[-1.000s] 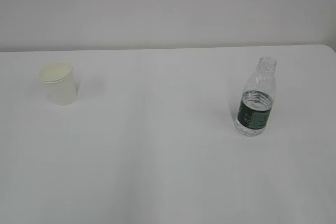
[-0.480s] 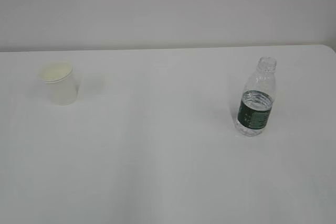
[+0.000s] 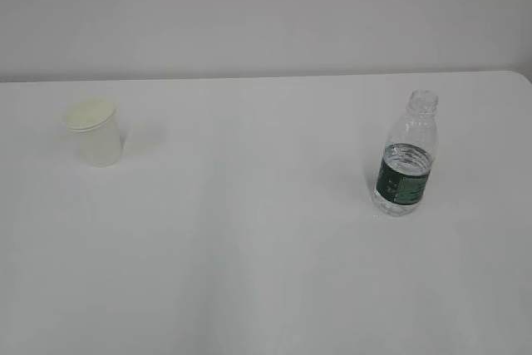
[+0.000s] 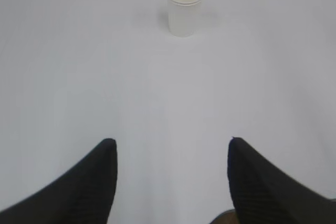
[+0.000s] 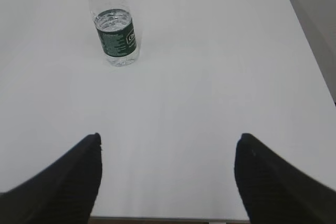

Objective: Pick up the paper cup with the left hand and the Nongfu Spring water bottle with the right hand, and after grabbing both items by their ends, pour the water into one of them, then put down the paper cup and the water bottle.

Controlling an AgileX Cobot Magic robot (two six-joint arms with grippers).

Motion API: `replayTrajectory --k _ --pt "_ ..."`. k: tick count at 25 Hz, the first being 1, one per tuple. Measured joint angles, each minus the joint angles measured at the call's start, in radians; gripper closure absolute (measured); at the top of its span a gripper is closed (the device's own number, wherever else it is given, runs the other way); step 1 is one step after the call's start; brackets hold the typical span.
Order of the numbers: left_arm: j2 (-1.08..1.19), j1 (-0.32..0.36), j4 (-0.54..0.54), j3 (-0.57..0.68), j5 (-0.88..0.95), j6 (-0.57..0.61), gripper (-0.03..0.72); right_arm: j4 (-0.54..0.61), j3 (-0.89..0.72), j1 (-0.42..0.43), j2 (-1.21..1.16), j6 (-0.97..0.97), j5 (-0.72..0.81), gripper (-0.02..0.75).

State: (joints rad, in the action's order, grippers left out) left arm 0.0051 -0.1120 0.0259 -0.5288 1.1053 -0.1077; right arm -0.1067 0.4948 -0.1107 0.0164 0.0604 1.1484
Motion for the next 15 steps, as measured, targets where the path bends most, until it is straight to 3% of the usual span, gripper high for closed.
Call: replayTrajectory --k 15 --pt "0.000 0.000 -0.014 0.000 0.000 0.000 0.226 0.004 0.037 0.000 0.000 -0.001 -0.038 0.149"
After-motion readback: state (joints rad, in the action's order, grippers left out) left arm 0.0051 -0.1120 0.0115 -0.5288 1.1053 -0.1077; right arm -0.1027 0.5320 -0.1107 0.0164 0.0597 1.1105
